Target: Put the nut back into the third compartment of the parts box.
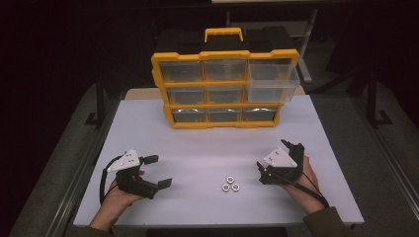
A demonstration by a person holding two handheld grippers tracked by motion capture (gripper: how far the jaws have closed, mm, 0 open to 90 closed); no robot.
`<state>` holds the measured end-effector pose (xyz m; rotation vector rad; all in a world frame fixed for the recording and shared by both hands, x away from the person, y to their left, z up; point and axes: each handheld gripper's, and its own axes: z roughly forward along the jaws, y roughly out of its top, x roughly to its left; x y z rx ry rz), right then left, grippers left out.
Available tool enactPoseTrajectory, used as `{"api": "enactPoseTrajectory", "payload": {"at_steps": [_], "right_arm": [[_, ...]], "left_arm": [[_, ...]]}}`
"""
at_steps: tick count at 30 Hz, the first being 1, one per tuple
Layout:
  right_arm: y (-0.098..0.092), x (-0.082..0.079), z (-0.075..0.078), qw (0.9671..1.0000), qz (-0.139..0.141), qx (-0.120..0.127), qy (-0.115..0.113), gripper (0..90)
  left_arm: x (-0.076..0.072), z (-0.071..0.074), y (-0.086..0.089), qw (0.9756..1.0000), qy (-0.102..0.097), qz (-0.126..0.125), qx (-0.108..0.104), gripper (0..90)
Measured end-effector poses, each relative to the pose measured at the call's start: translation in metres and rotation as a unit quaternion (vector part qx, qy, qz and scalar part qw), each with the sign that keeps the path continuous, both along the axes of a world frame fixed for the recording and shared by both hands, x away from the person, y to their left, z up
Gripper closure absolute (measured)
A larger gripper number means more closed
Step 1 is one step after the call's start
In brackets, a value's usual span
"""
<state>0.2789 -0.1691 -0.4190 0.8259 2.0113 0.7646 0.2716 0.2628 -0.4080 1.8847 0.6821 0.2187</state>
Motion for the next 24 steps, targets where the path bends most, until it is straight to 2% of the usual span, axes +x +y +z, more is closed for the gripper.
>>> {"api": "enactPoseTrajectory", "payload": {"at_steps": [6,9,14,18,24], "right_arm": [[-0.006,0.003,0.001,0.9988,-0.003,0.044,0.024,0.0],[-0.009,0.004,0.002,0.9968,-0.001,0.071,0.038,0.0],[-0.013,0.007,0.003,0.9926,0.002,0.106,0.058,0.0],[-0.016,0.009,0.002,0.9894,0.007,0.127,0.069,0.0],[-0.02,0.011,0.003,0.9836,0.011,0.158,0.086,0.0]], "left_arm": [[-0.001,0.001,0.0,1.0,-0.003,0.003,-0.005,0.0],[-0.001,0.001,0.0,1.0,-0.008,0.002,-0.001,0.0],[0.0,0.001,0.001,0.9999,-0.012,0.005,0.0,0.0],[0.0,0.001,0.001,0.9995,-0.028,0.006,0.012,0.0],[-0.001,0.002,0.001,0.9989,-0.044,0.011,0.01,0.2]]}}
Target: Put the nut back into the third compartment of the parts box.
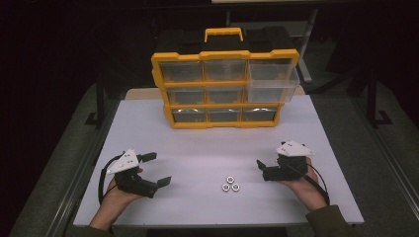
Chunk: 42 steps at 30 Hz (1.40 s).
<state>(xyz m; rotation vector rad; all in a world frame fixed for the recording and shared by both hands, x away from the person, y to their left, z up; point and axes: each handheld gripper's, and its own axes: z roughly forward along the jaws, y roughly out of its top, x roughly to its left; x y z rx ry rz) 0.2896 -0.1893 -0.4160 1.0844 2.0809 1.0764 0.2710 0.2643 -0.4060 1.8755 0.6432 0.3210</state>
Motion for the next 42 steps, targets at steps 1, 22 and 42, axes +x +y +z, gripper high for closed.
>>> {"api": "enactPoseTrajectory", "payload": {"at_steps": [1,22,42], "right_arm": [[-0.001,0.001,0.0,1.0,0.0,0.002,0.003,0.0],[-0.013,-0.008,0.002,0.9991,0.013,0.039,0.006,0.0],[-0.028,-0.034,-0.003,0.9977,0.018,0.062,-0.023,0.0]], "left_arm": [[0.0,0.0,0.0,1.0,-0.002,0.001,0.001,0.2],[0.001,-0.001,-0.001,1.0,0.0,0.005,0.001,0.1],[0.001,0.001,-0.011,0.9999,0.007,-0.007,-0.003,0.1]]}}
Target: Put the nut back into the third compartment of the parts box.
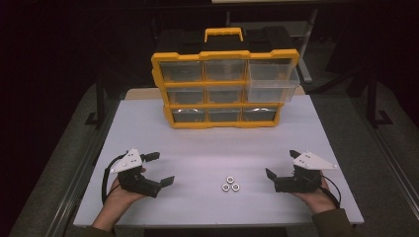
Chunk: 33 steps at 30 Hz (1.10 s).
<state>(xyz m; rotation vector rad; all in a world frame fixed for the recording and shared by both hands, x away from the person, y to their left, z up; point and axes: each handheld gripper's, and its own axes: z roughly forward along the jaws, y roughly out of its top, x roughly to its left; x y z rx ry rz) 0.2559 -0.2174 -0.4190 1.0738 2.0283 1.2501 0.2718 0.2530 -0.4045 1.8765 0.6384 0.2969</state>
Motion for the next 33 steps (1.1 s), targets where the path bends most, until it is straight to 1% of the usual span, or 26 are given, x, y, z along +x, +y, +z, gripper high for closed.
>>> {"api": "enactPoseTrajectory", "payload": {"at_steps": [1,5,7,9,10,11,13,14,21,24,25,28,29,32,33], "right_arm": [[0.0,-0.002,-0.001,1.0,-0.001,0.0,0.003,0.0],[-0.002,-0.005,-0.002,1.0,0.003,0.003,0.0,0.0],[-0.002,-0.005,-0.002,1.0,0.004,0.005,0.0,0.0],[-0.002,-0.004,-0.002,1.0,0.008,0.006,0.002,0.0],[-0.002,-0.004,-0.003,0.9999,0.008,0.008,0.006,0.0],[-0.002,-0.004,-0.003,0.9999,0.008,0.007,0.006,0.0],[-0.002,-0.003,-0.003,0.9999,0.011,0.007,0.006,0.0],[-0.001,-0.003,-0.003,0.9999,0.01,0.007,0.006,0.0],[0.0,-0.003,-0.003,0.9999,0.014,0.006,0.007,0.0],[0.0,-0.003,-0.003,0.9998,0.014,0.008,0.008,0.0],[0.0,-0.003,-0.003,0.9998,0.015,0.008,0.008,0.0],[0.0,-0.003,-0.003,0.9998,0.016,0.008,0.009,0.0],[0.0,-0.003,-0.003,0.9998,0.016,0.008,0.01,0.0],[0.0,-0.003,-0.003,0.9998,0.016,0.007,0.008,0.0],[0.0,-0.003,-0.004,0.9998,0.014,0.007,0.011,0.0]], "left_arm": [[0.0,0.0,-0.002,1.0,-0.001,-0.002,0.0,0.1],[0.001,0.001,-0.01,0.9999,0.001,-0.01,0.0,0.1],[0.003,0.002,-0.013,0.9999,0.002,-0.012,0.002,0.1],[0.004,0.003,-0.017,0.9999,0.006,-0.014,0.0,0.1],[0.004,0.003,-0.018,0.9999,0.003,-0.015,0.002,0.1],[0.005,0.003,-0.02,0.9999,0.001,-0.015,0.001,0.1],[0.006,0.004,-0.023,0.9998,0.003,-0.017,-0.004,0.1],[0.006,0.005,-0.024,0.9998,0.002,-0.017,-0.003,0.0],[0.01,0.007,-0.037,0.9994,0.002,-0.034,0.005,0.1],[0.012,0.008,-0.042,0.9992,0.002,-0.039,0.003,0.1],[0.012,0.009,-0.044,0.9991,0.0,-0.042,0.007,0.1],[0.013,0.01,-0.049,0.999,0.002,-0.045,0.002,0.1],[0.014,0.01,-0.05,0.9988,0.0,-0.048,0.005,0.0],[0.015,0.011,-0.053,0.9985,0.003,-0.054,0.006,0.1],[0.015,0.011,-0.054,0.9985,0.003,-0.054,0.003,0.1]]}}
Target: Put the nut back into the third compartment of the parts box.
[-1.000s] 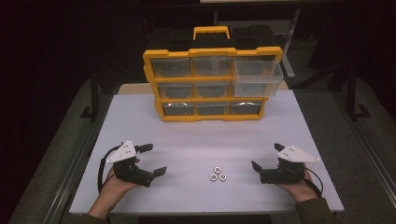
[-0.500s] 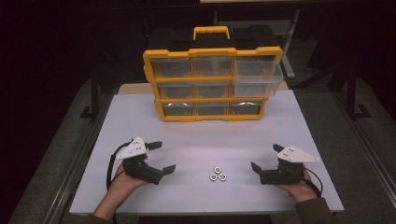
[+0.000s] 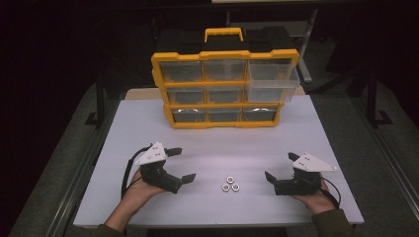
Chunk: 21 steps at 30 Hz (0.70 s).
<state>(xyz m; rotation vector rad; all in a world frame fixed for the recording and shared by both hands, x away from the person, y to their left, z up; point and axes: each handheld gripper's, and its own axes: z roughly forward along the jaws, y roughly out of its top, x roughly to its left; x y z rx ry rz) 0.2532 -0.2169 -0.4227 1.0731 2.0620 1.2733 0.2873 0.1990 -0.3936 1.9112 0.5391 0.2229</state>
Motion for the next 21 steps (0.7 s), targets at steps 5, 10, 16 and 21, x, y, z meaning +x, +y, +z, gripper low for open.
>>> {"api": "enactPoseTrajectory", "payload": {"at_steps": [5,10,16,21], "right_arm": [[-0.001,0.0,0.0,1.0,-0.003,0.002,0.0,0.0],[-0.002,0.001,0.0,1.0,-0.004,0.002,0.001,0.0],[-0.002,0.001,-0.001,1.0,-0.004,0.003,0.0,0.0],[-0.002,0.001,-0.001,1.0,-0.001,0.0,0.0,0.0]], "left_arm": [[0.004,0.003,-0.004,1.0,0.0,-0.004,-0.004,0.1],[0.008,0.006,-0.012,0.9999,0.0,-0.011,-0.004,0.1],[0.014,0.01,-0.02,0.9998,-0.007,-0.018,-0.003,0.1],[0.018,0.011,-0.028,0.9997,-0.008,-0.024,0.0,0.1]]}}
